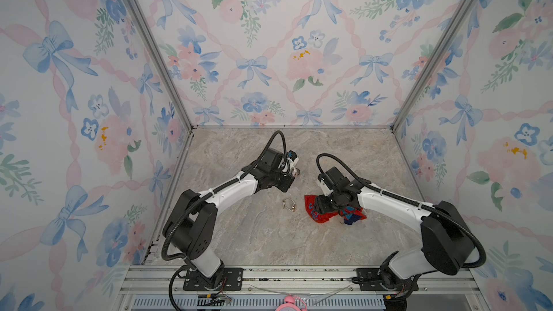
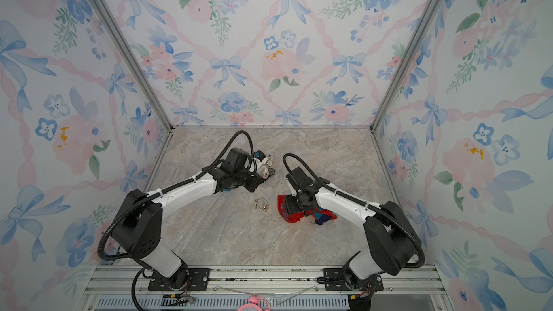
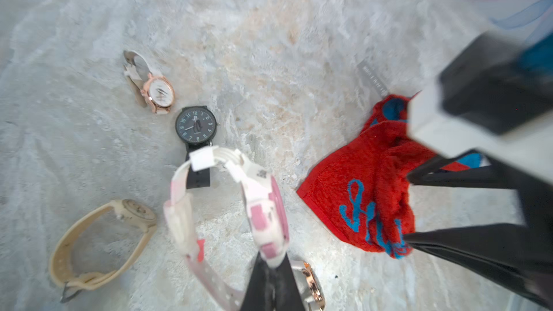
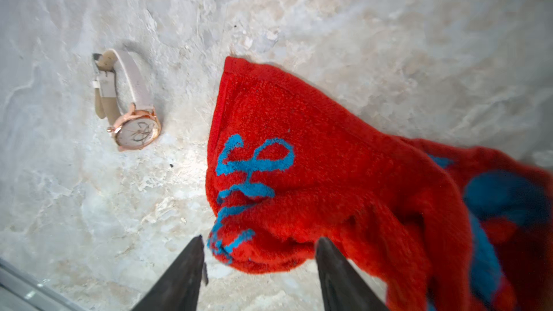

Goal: Wipe the watch dial
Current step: Pick up the watch at the center of the board, then pick up the cleaning item at the center of the board.

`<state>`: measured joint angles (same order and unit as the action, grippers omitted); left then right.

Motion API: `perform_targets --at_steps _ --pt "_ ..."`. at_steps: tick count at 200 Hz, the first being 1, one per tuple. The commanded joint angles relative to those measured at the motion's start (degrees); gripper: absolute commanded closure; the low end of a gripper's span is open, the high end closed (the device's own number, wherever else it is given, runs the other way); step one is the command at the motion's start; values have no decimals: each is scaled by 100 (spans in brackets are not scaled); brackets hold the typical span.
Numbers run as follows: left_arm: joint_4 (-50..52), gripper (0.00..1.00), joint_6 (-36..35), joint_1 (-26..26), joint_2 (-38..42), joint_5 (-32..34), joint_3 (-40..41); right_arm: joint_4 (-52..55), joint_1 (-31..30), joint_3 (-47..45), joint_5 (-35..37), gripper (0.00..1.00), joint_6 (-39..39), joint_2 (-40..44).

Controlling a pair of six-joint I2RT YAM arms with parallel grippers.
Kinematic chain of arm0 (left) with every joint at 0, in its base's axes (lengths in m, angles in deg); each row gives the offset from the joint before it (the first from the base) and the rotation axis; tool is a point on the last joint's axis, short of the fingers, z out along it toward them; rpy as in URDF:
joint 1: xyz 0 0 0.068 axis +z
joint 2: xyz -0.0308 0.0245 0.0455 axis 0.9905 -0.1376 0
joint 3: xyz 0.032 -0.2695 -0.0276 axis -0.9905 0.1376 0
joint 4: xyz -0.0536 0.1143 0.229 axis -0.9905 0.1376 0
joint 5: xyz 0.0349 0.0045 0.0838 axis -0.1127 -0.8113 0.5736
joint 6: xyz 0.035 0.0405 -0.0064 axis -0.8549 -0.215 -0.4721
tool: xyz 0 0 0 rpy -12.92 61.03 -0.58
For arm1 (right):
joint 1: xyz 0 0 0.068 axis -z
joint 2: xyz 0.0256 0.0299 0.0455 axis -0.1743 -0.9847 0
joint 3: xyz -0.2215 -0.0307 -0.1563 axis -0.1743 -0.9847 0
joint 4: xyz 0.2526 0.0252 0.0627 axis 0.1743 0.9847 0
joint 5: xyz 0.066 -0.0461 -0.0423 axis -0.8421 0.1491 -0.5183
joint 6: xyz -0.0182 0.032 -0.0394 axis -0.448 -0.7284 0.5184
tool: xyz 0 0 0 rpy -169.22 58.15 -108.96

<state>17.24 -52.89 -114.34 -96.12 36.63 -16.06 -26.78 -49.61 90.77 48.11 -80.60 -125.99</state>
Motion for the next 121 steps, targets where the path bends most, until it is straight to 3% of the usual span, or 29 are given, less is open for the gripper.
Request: perform_targets --at_steps 1,30,57,78,121 --pt "-32 100 326 294 337 -920 546 73 -318 408 372 37 226 -446" --pt "-522 100 465 547 918 -1427 1166 59 -481 586 817 43 337 -1094" --pt "-678 100 435 596 1163 -1572 1435 -143 -456 382 1208 80 375 -1260" --pt "-920 100 450 597 1225 -1878 1580 -290 -404 178 1244 100 386 -1051" --pt "-1834 100 552 459 1359 -2229 1887 -578 -50 -139 652 100 380 591"
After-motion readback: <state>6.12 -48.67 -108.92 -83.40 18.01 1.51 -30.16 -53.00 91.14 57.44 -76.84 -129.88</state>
